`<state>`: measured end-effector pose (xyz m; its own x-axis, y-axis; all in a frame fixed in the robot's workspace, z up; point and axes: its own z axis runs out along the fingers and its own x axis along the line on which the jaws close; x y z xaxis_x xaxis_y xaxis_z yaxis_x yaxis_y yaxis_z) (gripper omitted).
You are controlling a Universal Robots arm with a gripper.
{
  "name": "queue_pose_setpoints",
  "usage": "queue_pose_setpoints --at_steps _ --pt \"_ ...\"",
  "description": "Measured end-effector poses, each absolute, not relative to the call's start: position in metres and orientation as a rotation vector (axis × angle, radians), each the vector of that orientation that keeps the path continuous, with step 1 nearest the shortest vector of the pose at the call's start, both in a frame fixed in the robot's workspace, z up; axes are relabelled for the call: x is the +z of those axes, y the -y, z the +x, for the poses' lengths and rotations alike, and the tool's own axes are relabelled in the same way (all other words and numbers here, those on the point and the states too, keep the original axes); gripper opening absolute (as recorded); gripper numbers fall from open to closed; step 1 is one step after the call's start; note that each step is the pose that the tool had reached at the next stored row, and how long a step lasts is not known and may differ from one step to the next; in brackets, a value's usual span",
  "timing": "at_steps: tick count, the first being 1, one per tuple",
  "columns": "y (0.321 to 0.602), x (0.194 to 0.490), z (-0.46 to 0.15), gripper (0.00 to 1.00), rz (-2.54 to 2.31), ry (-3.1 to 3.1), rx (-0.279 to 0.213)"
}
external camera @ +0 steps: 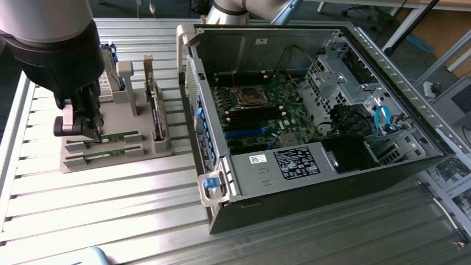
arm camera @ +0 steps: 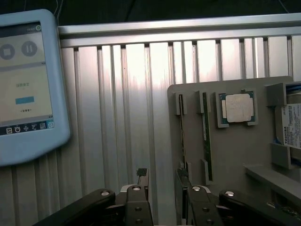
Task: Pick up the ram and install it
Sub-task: 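Pick up the ram and move it above insertion slot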
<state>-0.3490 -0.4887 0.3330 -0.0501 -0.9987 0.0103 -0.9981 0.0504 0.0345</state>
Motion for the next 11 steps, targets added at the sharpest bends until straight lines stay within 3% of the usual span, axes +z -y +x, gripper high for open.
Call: queue_pose_setpoints --at_steps 11 --pt "0.4886 0.3299 -0.3478 0.36 2.143 2.254 -0.028"
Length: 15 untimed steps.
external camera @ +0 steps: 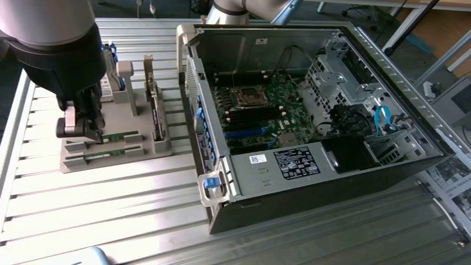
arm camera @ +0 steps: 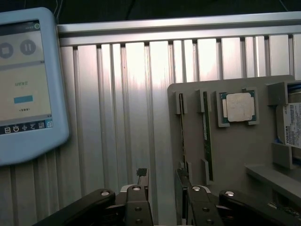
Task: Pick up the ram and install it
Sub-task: 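Pick up the ram and move it above insertion slot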
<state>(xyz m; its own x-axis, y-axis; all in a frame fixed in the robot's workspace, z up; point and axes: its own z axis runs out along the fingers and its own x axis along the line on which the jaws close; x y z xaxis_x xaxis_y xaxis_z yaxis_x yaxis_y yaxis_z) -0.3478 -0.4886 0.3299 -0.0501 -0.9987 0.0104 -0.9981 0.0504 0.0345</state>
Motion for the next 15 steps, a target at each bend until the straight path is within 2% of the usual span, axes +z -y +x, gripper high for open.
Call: queue_pose_setpoints --at_steps 15 --pt "0.4887 0.3262 -0.3462 0.36 2.143 2.254 -0.027"
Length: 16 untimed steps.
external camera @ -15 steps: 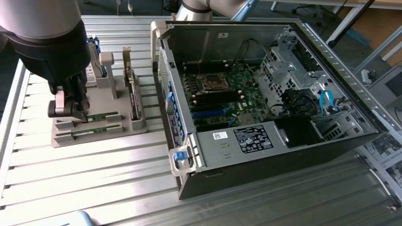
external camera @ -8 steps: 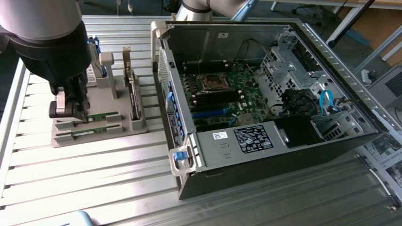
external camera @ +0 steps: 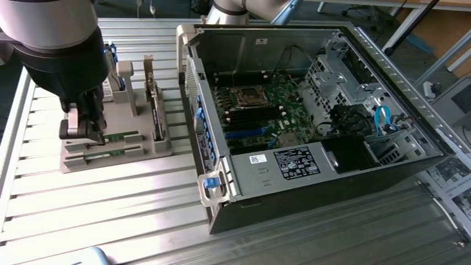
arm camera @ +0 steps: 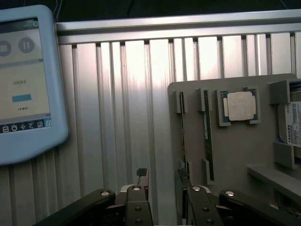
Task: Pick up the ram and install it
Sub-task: 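Pick up the ram and move it above insertion slot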
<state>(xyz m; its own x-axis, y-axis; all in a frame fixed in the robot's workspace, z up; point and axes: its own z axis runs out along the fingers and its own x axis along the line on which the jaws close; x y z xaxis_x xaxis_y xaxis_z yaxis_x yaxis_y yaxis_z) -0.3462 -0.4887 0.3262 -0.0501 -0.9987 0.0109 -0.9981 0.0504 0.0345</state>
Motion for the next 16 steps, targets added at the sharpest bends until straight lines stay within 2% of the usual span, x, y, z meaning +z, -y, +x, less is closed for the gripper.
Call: queue_pose_setpoints --at_steps 16 --pt "0.4886 0.3221 -0.3446 0.36 2.142 2.253 -0.025"
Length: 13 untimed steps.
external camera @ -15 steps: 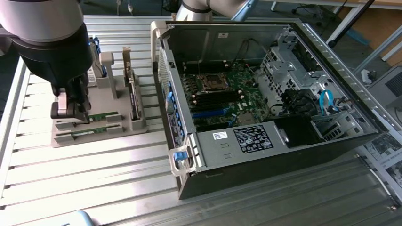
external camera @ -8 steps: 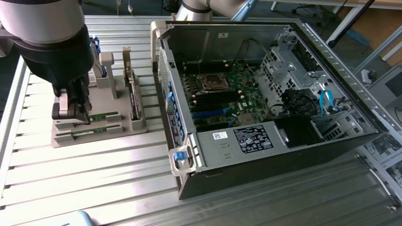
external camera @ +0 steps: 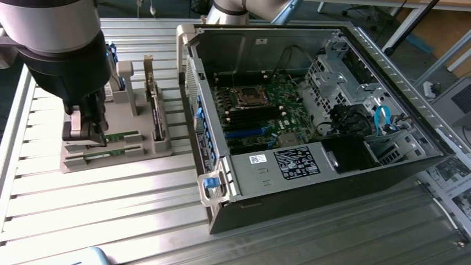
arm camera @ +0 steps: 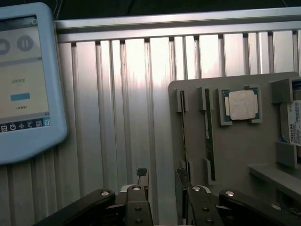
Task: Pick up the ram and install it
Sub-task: 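Pick up the ram and move it above insertion slot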
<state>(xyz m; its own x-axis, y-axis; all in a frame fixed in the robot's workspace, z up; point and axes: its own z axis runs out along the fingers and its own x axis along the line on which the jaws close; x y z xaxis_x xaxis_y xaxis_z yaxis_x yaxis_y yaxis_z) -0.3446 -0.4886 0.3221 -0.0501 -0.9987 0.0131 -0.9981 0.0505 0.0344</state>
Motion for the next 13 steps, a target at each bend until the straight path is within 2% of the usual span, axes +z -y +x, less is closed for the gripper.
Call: queue_pose_setpoints --at_steps 13 --pt "0.4886 0.3197 -0.3436 0.36 2.142 2.252 -0.024"
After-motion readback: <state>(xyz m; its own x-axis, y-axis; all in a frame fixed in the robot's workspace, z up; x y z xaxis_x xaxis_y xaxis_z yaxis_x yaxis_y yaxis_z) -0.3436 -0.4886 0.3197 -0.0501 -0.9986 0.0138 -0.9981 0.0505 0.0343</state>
